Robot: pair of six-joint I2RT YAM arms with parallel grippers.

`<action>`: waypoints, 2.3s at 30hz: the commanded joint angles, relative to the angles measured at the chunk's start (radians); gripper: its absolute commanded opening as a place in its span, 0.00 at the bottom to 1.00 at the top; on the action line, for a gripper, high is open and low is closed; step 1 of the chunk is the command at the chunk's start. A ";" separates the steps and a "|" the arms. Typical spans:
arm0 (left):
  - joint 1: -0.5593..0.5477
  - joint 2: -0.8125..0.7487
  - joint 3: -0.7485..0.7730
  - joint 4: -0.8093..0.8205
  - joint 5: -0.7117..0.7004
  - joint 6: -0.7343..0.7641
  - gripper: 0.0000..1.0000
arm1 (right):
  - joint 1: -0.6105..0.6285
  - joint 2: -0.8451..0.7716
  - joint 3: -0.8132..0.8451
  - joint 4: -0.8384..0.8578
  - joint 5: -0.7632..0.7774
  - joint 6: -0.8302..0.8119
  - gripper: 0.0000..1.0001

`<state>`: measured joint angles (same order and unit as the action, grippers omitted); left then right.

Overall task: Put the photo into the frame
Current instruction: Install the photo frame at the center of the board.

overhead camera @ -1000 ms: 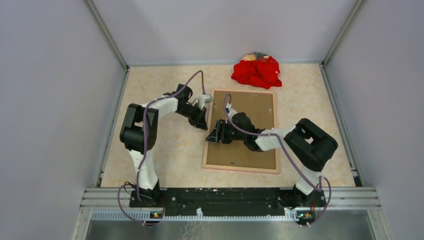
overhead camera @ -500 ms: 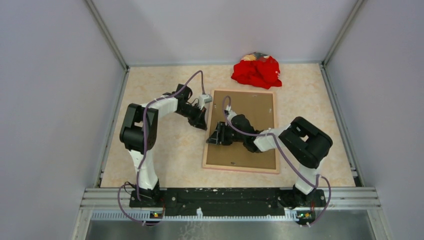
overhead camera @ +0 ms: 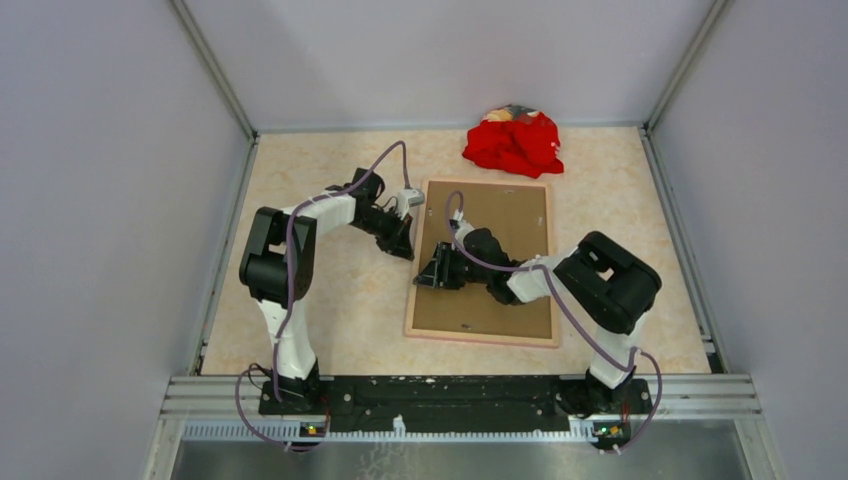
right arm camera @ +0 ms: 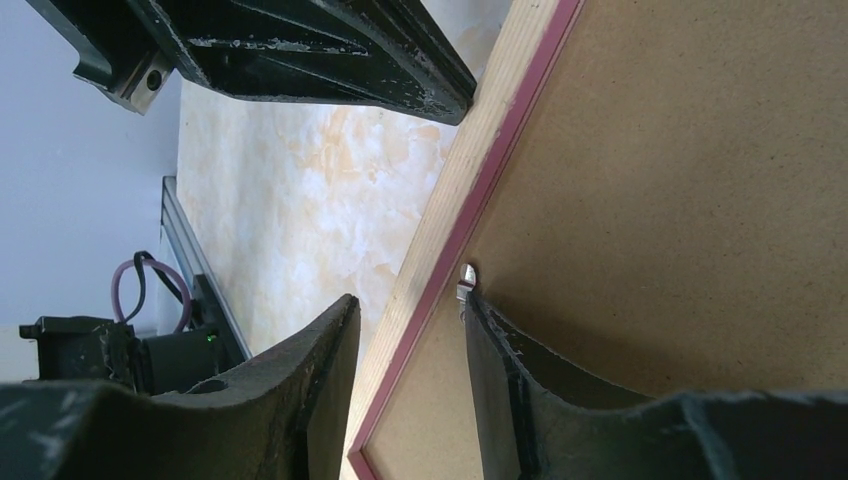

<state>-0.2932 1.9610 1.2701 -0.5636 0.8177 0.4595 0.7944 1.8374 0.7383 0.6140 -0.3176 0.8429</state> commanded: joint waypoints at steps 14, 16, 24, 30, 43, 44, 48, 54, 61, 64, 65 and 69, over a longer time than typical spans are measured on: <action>-0.015 0.009 0.004 -0.004 0.008 0.022 0.06 | 0.005 0.076 0.022 0.060 -0.031 0.032 0.40; -0.014 0.009 0.002 -0.004 0.009 0.022 0.06 | 0.005 0.071 0.023 0.053 -0.029 0.029 0.40; -0.012 0.010 0.031 -0.018 0.009 0.009 0.06 | -0.047 -0.038 0.059 -0.034 -0.027 -0.020 0.40; -0.008 0.021 0.064 -0.024 0.029 -0.015 0.06 | -0.111 -0.093 0.114 -0.144 -0.042 -0.105 0.40; 0.054 0.185 0.358 -0.036 0.095 -0.134 0.19 | -0.318 0.031 0.321 -0.198 -0.065 -0.117 0.55; 0.055 0.203 0.374 -0.036 0.101 -0.143 0.19 | -0.325 0.058 0.348 -0.205 -0.070 -0.119 0.55; 0.055 0.247 0.395 -0.023 0.134 -0.174 0.18 | -0.337 0.160 0.461 -0.238 -0.088 -0.119 0.55; 0.055 0.265 0.377 -0.017 0.140 -0.170 0.16 | -0.337 0.270 0.561 -0.255 -0.121 -0.113 0.53; 0.059 0.264 0.337 -0.001 0.143 -0.180 0.07 | -0.338 0.355 0.635 -0.254 -0.192 -0.100 0.40; 0.060 0.255 0.313 0.017 0.137 -0.187 0.07 | -0.337 0.378 0.655 -0.258 -0.218 -0.095 0.37; 0.061 0.251 0.307 0.023 0.132 -0.188 0.07 | -0.337 0.383 0.660 -0.261 -0.222 -0.095 0.37; 0.062 0.249 0.292 0.033 0.123 -0.186 0.06 | -0.335 0.399 0.680 -0.287 -0.235 -0.106 0.37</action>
<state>-0.2276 2.2185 1.5974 -0.5400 0.9798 0.2699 0.4572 2.2101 1.3647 0.3393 -0.5171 0.7498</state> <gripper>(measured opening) 0.067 0.372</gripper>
